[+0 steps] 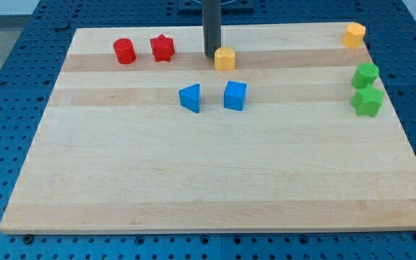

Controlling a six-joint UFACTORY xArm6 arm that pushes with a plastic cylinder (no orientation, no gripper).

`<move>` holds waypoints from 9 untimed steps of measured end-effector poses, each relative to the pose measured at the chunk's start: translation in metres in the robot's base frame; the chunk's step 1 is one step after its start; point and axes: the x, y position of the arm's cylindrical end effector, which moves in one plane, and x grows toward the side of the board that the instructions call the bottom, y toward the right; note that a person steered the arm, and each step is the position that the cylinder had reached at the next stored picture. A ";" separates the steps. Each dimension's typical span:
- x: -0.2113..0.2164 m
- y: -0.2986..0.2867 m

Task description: Slide the yellow heart below the yellow hexagon

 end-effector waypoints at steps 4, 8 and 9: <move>0.036 0.003; 0.021 0.064; 0.022 0.105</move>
